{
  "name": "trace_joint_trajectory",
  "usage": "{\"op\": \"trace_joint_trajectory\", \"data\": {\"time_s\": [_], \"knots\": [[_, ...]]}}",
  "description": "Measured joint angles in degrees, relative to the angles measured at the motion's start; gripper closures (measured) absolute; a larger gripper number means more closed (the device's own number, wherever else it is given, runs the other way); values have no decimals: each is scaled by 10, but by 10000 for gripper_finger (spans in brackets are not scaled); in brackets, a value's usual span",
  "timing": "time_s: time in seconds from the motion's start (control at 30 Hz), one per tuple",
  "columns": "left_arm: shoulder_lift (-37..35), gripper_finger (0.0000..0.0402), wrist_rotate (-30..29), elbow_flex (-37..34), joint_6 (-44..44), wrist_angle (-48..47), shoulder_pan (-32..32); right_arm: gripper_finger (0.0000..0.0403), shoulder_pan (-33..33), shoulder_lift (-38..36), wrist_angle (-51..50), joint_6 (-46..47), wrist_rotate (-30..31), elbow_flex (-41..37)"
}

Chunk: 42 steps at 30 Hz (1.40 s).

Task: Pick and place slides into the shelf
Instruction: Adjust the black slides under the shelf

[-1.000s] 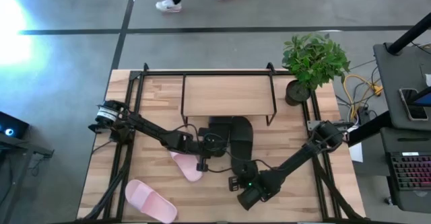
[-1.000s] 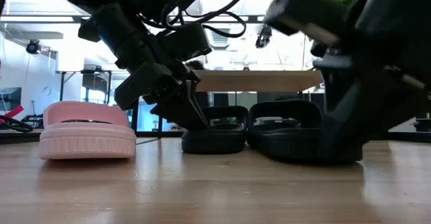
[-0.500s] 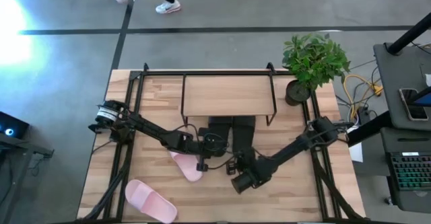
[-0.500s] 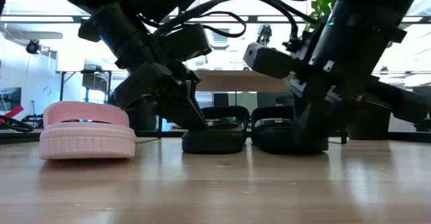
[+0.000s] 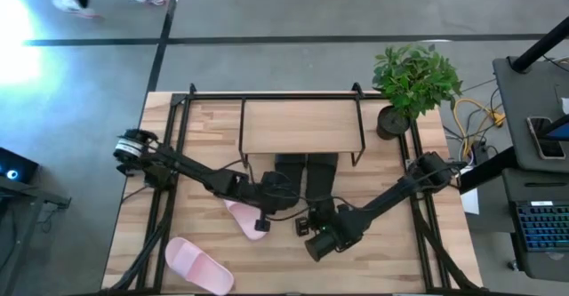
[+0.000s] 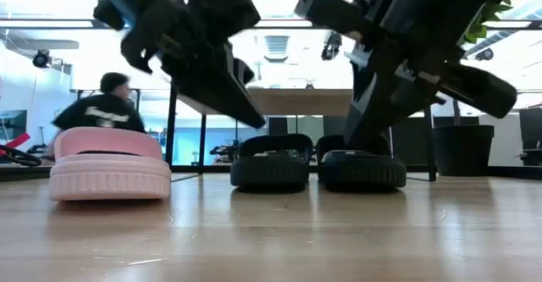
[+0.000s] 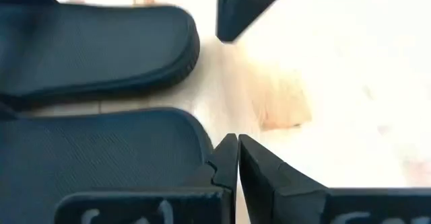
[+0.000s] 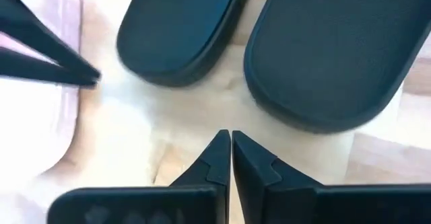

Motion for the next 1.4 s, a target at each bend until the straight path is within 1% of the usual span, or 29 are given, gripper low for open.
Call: {"op": "trace_joint_trajectory", "data": {"time_s": [0.1,0.2,0.3,0.37,0.4,0.5,0.6,0.67,0.7,0.8,0.9,1.0,1.17,1.23,1.4], "knots": [[-31,402,-1,0,-3,-22,-1,381,9,-8,-2,4,-1,0],[-74,402,-1,-3,-36,-81,-1,367,23,-27,-26,25,10,0],[-114,402,7,-23,-78,-120,-1,362,41,-53,-110,126,4,0],[-142,402,22,-50,-132,-94,-1,366,54,-68,-173,230,-21,-2],[-155,402,24,-68,-168,-80,0,371,60,-73,-198,263,-34,-4],[-192,402,25,-130,-276,-5,2,386,62,-91,-202,266,-80,-4],[-220,402,21,-196,-386,98,4,393,53,-95,-222,266,-109,-9],[-229,402,2,-231,-441,152,7,394,43,-95,-238,266,-118,-26],[-232,402,-13,-247,-459,159,9,394,36,-96,-238,266,-121,-36],[-229,402,-42,-273,-480,169,24,394,12,-98,-238,265,-128,-73],[-220,402,-43,-275,-481,177,36,394,-12,-98,-231,266,-128,-107],[-203,402,-43,-268,-484,178,45,394,-35,-99,-201,234,-126,-131],[-161,402,-53,-249,-488,172,53,394,-62,-99,-116,143,-94,-144],[-135,402,-54,-239,-477,174,54,394,-72,-99,-101,131,-84,-146],[-86,402,-51,-225,-475,174,55,394,-95,-95,-103,130,-67,-162]]}}
